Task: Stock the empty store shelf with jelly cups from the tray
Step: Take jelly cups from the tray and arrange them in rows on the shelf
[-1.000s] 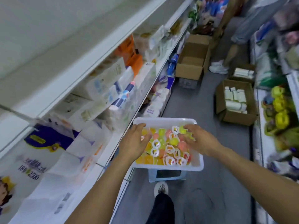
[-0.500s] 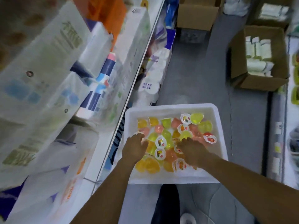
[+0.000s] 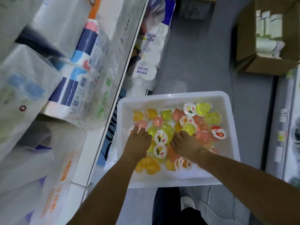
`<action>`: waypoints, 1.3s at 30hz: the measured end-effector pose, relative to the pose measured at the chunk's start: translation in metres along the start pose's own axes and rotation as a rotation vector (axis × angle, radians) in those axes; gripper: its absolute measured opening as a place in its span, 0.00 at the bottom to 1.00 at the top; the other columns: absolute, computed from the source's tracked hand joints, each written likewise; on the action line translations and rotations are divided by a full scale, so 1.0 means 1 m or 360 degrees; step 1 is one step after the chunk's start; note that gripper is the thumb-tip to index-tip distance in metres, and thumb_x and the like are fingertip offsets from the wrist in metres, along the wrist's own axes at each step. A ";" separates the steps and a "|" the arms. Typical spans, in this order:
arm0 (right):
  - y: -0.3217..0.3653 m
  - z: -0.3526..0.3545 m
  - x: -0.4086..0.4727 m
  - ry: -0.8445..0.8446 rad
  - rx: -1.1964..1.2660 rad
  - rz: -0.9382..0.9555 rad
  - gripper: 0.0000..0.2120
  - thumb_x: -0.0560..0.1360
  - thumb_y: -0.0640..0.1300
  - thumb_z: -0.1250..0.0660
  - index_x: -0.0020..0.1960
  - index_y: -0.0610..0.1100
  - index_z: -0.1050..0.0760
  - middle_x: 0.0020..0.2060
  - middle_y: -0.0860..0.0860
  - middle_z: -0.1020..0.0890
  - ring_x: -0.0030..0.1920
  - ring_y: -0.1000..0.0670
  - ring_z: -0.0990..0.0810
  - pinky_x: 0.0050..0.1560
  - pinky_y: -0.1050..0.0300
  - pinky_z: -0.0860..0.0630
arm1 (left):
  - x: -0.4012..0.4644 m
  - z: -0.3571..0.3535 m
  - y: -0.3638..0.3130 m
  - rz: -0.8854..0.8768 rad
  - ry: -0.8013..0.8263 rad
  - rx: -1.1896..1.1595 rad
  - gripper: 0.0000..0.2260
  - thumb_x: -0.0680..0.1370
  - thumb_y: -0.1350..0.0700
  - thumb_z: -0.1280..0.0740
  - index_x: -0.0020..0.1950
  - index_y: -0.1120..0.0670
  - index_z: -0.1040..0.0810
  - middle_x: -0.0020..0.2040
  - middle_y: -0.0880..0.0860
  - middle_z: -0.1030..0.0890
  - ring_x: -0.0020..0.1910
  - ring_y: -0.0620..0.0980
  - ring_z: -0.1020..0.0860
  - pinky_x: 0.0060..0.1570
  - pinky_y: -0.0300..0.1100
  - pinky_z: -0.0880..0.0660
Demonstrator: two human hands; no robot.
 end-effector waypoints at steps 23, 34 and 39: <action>0.055 0.192 -0.200 -0.1096 0.1979 -0.0608 0.18 0.76 0.63 0.44 0.45 0.51 0.23 0.42 0.54 0.19 0.45 0.50 0.22 0.47 0.52 0.25 | -0.280 0.139 -0.059 0.1258 -0.1099 -0.2476 0.25 0.57 0.48 0.23 0.48 0.44 0.31 0.54 0.54 0.22 0.48 0.50 0.19 0.48 0.49 0.20; 0.152 0.361 -0.263 -0.1400 0.1941 0.0052 0.18 0.76 0.62 0.39 0.31 0.55 0.31 0.26 0.61 0.27 0.31 0.60 0.29 0.37 0.57 0.33 | -0.477 0.192 -0.059 0.1434 -0.1490 -0.2201 0.22 0.64 0.57 0.22 0.49 0.46 0.31 0.47 0.50 0.19 0.44 0.47 0.18 0.49 0.52 0.21; 0.221 0.435 -0.274 -0.1451 0.1899 0.0370 0.14 0.75 0.61 0.37 0.36 0.54 0.26 0.30 0.63 0.23 0.35 0.61 0.26 0.38 0.60 0.31 | -0.586 0.186 -0.055 0.1649 -0.1711 -0.2110 0.21 0.63 0.52 0.24 0.50 0.44 0.30 0.47 0.45 0.18 0.46 0.45 0.19 0.51 0.53 0.22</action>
Point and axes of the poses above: each hand's wrist, its own x-axis towards the middle knuckle, its own z-axis out of the back of the hand, y = z × x, the point moved 4 cm from there along x, towards the middle knuckle
